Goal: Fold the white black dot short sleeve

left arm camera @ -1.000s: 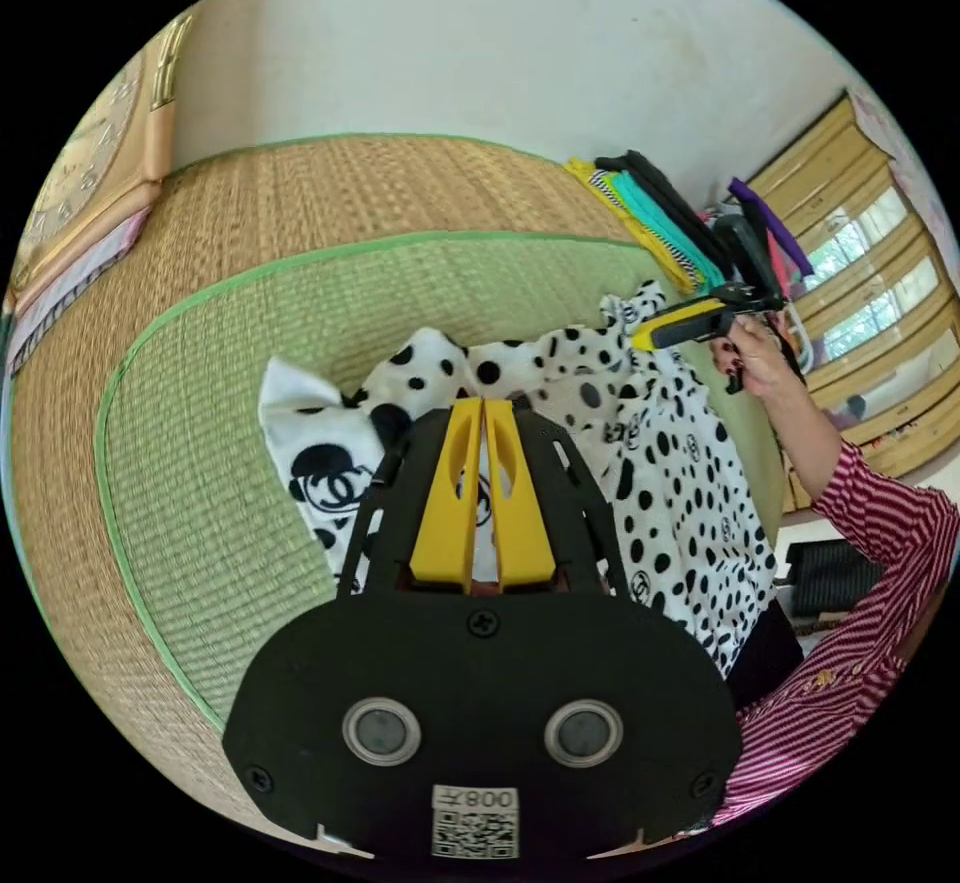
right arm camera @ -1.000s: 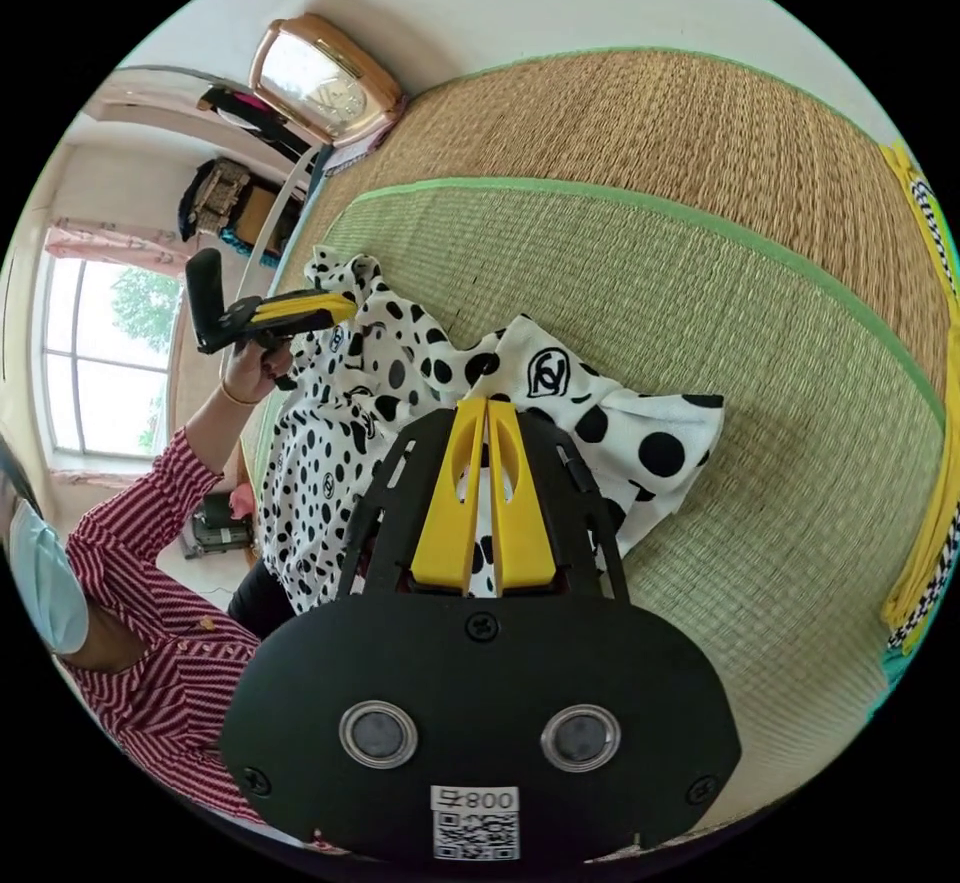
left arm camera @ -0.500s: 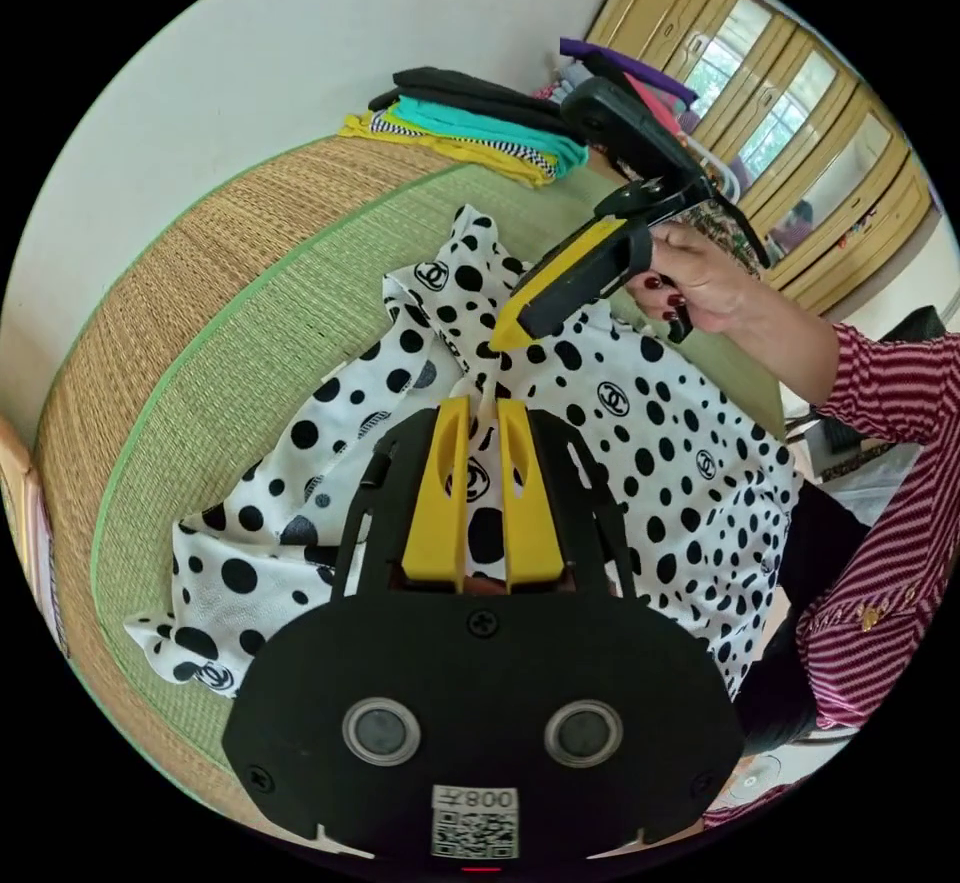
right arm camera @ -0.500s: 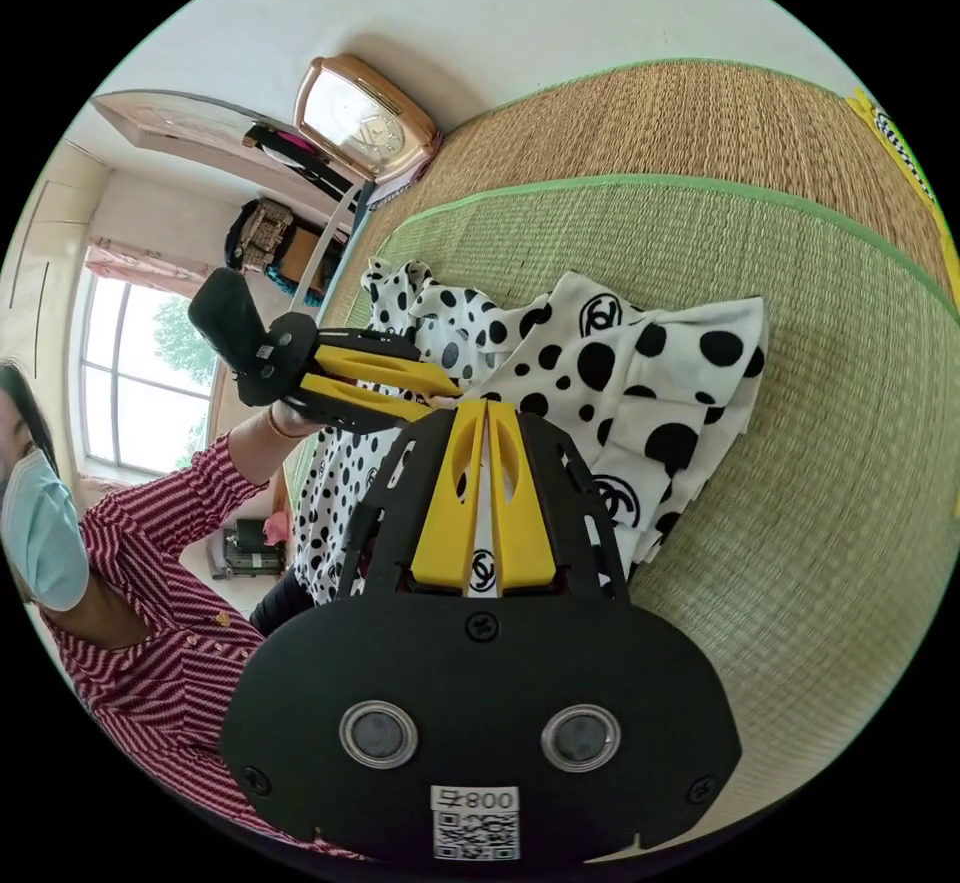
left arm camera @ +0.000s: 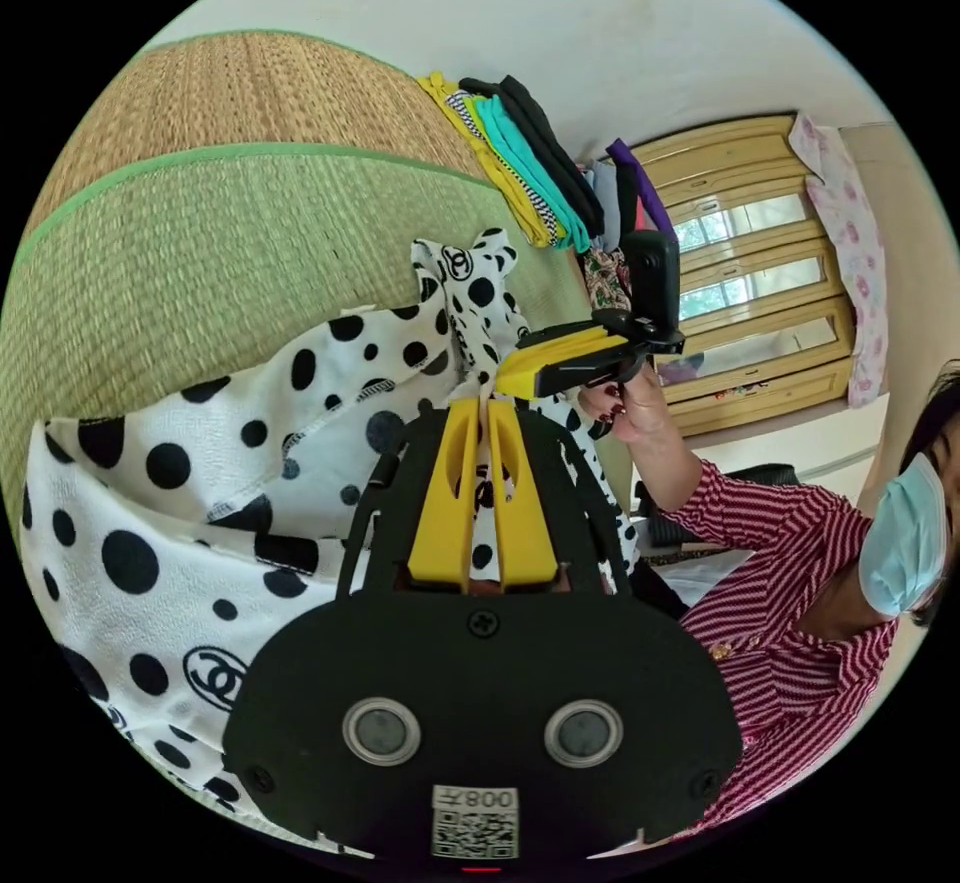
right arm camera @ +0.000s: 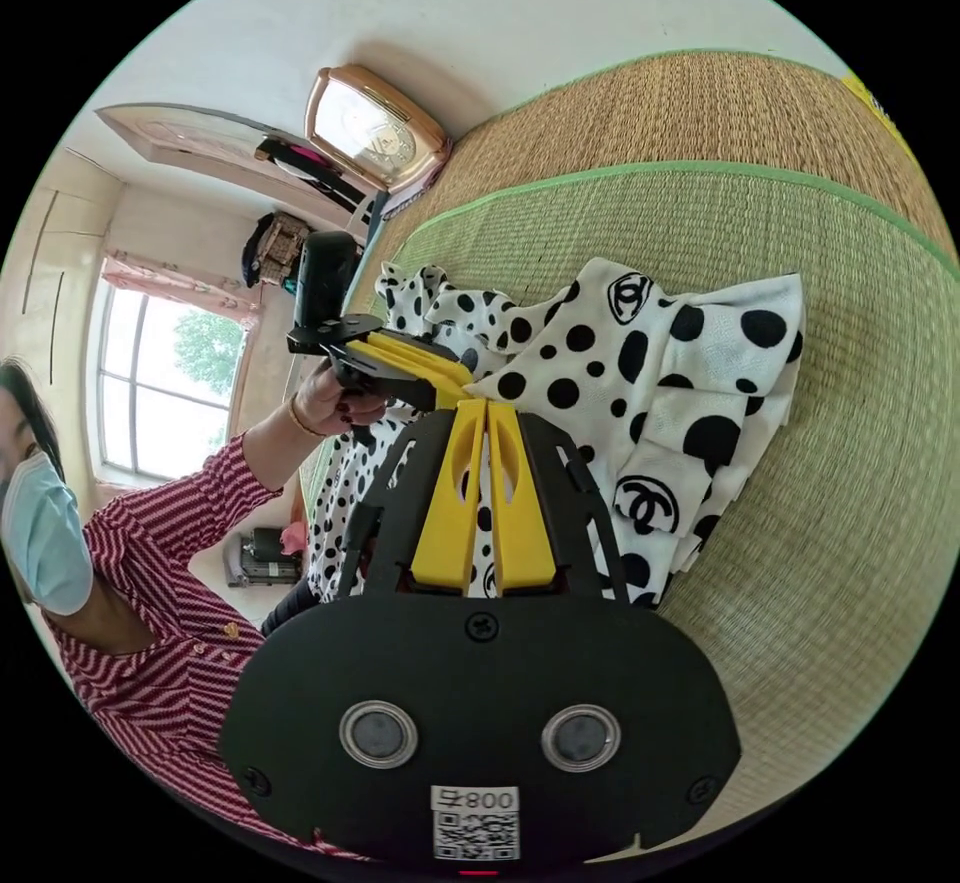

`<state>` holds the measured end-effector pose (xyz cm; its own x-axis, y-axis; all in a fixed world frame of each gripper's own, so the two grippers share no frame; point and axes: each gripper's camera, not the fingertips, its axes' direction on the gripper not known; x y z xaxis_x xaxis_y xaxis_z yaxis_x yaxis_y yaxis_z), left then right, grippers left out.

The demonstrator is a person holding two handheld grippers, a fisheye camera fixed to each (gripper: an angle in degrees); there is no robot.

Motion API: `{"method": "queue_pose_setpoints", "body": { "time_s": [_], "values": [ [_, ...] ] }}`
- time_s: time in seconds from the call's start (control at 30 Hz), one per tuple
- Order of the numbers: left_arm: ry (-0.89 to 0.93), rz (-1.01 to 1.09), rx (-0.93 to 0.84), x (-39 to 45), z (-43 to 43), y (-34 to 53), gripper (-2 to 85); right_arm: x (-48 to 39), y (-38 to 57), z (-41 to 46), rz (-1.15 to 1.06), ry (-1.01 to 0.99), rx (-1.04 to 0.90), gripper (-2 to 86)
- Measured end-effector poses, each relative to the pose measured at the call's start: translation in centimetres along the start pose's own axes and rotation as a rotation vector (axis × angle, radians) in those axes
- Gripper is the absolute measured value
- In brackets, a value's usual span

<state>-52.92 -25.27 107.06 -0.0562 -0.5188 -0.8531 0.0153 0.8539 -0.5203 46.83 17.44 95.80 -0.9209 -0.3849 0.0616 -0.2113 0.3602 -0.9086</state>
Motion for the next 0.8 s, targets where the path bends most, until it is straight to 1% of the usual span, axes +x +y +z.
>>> {"method": "queue_pose_setpoints", "body": {
  "time_s": [0.17, 0.27, 0.33, 0.37, 0.47, 0.53, 0.6, 0.63, 0.67, 0.8],
  "values": [
    [0.030, 0.046, -0.023, 0.8, 0.4, -0.9, 1.3, -1.0, 0.0, -0.8, -0.028, 0.018, 0.004, 0.1],
    [-0.033, 0.011, -0.054, -0.1, 0.8, -1.1, 1.4, -0.8, -0.5, -0.3, -0.026, 0.076, -0.020, 0.1],
    [-0.013, 0.007, -0.022, -0.3, 0.5, -1.0, 1.7, 0.0, -0.7, 0.3, -0.001, 0.079, -0.041, 0.1],
    [-0.023, 0.016, 0.007, -0.2, 0.1, -0.9, 2.0, 0.4, -0.7, 0.3, 0.006, 0.047, -0.028, 0.1],
    [-0.142, -0.006, 0.067, -0.2, -0.5, -0.6, 1.9, 1.0, -0.8, 0.6, 0.023, 0.037, -0.015, 0.1],
    [-0.175, -0.031, 0.111, -0.7, -0.8, -0.4, 1.7, 1.0, -1.0, 0.9, 0.022, 0.042, -0.017, 0.0],
    [-0.268, -0.063, 0.127, -1.4, -0.6, 0.0, 1.0, 1.2, -1.1, 1.0, 0.027, 0.033, -0.015, 0.0],
    [-0.251, -0.068, 0.136, -1.5, -0.6, 0.2, 0.9, 1.5, -1.2, 1.0, 0.035, 0.020, -0.007, 0.0],
    [-0.235, -0.056, 0.159, -1.1, -0.9, 0.7, 0.7, 1.6, -1.2, 1.0, 0.046, 0.010, 0.000, 0.0],
    [-0.408, -0.016, 0.239, 1.7, -2.9, 3.7, 0.3, 0.9, -1.1, 0.2, 0.031, 0.029, 0.028, 0.1]
  ]
}}
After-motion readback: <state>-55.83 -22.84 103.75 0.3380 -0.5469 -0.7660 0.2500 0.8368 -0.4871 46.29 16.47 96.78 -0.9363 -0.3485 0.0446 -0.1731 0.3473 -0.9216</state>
